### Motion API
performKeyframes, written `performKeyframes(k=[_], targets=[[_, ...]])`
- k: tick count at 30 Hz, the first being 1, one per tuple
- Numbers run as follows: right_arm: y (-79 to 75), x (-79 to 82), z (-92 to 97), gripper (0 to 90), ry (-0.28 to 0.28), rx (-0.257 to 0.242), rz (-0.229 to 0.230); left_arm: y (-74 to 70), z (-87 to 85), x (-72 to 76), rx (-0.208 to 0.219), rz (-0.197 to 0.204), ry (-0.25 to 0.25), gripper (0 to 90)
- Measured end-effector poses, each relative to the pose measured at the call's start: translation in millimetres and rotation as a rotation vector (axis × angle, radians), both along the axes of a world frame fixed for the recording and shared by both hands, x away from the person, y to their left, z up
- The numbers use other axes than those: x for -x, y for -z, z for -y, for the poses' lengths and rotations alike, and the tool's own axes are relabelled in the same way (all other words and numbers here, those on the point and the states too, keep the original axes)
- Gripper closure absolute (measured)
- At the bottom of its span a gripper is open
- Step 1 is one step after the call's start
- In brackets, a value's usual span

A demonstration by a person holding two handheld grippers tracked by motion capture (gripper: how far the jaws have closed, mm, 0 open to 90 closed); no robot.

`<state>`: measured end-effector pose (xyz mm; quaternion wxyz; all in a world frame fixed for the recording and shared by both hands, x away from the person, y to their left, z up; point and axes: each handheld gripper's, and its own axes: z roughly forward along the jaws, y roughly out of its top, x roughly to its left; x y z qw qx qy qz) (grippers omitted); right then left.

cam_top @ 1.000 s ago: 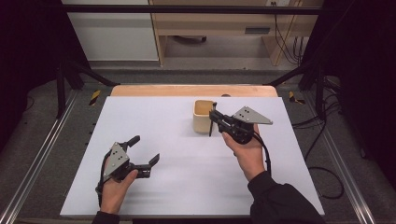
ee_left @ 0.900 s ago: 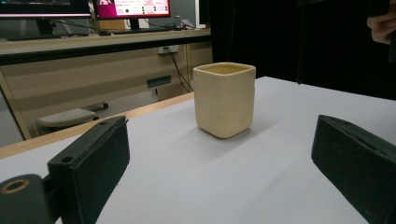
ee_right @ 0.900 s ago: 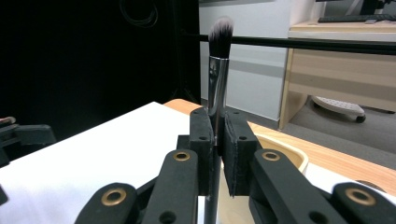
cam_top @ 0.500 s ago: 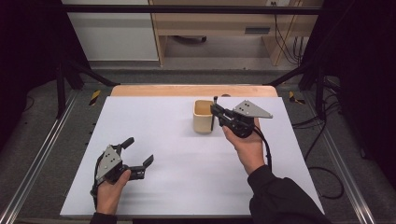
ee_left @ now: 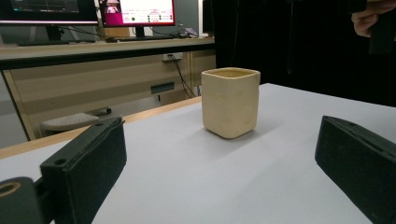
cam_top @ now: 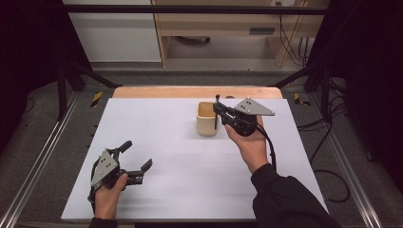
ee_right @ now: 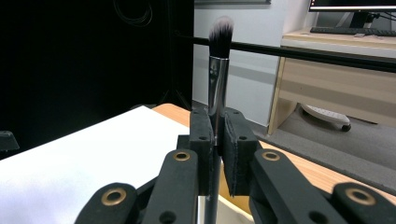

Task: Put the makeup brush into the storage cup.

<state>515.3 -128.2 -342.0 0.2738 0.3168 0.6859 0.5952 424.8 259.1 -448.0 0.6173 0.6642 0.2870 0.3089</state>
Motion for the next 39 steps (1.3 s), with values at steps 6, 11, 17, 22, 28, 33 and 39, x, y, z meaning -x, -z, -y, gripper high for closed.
performKeyframes(k=[6, 11, 17, 22, 28, 33, 39], targets=[[2.4, -2.7, -1.8, 83.4, 0.005, 0.009, 0.010, 1.1, -1.0, -0.9, -0.002, 0.012, 0.002, 1.9], [3.9, -5.8, -5.0, 83.4, 0.010, 0.001, 0.015, 2.0, -2.5, -1.7, 0.014, 0.017, 0.019, 1.9], [2.8, -6.5, -8.0, 83.4, 0.006, 0.012, 0.029, 2.9, -11.8, -3.7, 0.048, 0.005, 0.039, 2.5], [2.6, -9.3, -6.9, 83.4, 0.019, -0.004, 0.021, 3.7, -11.9, -4.0, 0.056, 0.002, 0.052, 2.4], [1.6, -10.7, -6.4, 83.4, 0.027, -0.002, 0.029, 8.0, -2.6, -7.4, 0.045, -0.017, 0.091, 2.4], [0.3, -12.1, -6.5, 83.4, 0.034, -0.008, 0.030, 8.3, -3.5, -7.4, 0.047, -0.021, 0.078, 2.4], [-5.5, -16.0, -6.9, 83.4, 0.038, -0.013, 0.047, 8.8, -5.9, -8.0, 0.055, -0.027, 0.059, 2.4]])
